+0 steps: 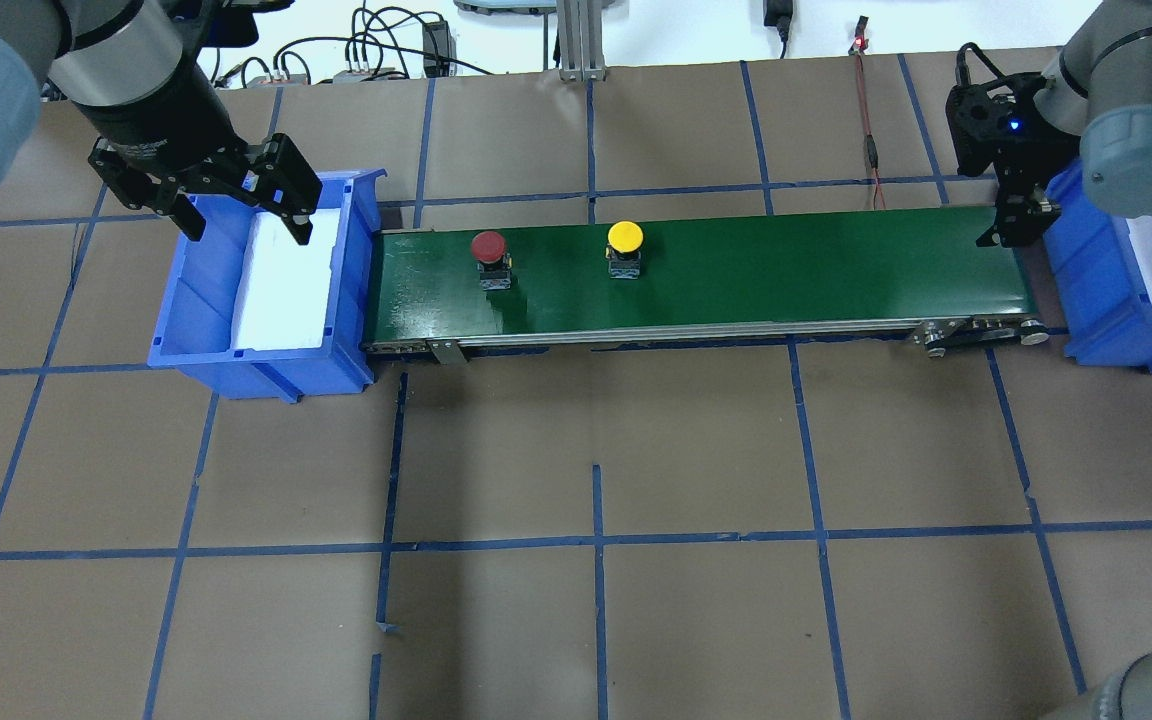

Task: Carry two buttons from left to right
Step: 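Withdraw the left gripper back over the empty blue bin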

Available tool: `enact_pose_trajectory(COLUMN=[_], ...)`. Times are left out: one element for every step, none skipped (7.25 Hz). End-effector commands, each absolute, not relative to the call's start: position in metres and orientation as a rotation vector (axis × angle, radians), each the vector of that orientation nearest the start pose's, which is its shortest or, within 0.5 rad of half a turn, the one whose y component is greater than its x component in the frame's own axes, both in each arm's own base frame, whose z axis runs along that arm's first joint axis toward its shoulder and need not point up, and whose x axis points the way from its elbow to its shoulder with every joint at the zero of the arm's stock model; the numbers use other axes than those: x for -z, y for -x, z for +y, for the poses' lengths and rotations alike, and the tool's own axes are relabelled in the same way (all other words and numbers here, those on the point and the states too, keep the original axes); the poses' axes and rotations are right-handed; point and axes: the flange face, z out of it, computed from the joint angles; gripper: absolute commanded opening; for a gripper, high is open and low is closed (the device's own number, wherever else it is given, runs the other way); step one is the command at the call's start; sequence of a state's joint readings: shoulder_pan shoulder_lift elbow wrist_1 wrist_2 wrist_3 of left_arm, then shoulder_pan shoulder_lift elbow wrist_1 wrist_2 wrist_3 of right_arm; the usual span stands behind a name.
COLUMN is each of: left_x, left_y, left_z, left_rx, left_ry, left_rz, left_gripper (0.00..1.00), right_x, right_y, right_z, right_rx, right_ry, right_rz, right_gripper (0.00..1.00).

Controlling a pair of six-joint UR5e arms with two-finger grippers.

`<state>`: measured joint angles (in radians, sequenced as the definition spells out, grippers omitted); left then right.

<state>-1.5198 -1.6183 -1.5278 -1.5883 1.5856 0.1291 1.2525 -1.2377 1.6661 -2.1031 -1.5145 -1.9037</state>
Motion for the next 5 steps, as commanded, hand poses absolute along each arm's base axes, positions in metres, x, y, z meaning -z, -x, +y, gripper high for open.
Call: enact_pose_trajectory(left_x=[-0.489,-0.488,-0.489,-0.488,-0.486], left_y=[0.101,0.092,0.088,0.087,0.088], left_z=[-0.515,-0.512,-0.510,-0.510,-0.509], left_rx=[-0.019,-0.027,-0.031,-0.042,-0.056], left_ry=[-0.091,-0.074,-0.071,-0.067,-0.065], left_rz=[3.126,3.090,3.058,3.065,3.067], left_gripper=[1.00,1.00,1.00,1.00,1.00], right_x=[-0.310,-0.303,-0.299,-0.302,-0.304], right_y=[0.058,0.056,0.058,0.057,0.057], right_z=[-0.618,-0.618,-0.622,-0.620,-0.618], right_rx=[0.151,0.153,0.143,0.132,0.117], right_ry=[2.286,2.279,2.282,2.275,2.273], right_rz=[2.241,2.228,2.218,2.212,2.207], right_gripper=[0.96,0.96,0.97,0.97,0.97])
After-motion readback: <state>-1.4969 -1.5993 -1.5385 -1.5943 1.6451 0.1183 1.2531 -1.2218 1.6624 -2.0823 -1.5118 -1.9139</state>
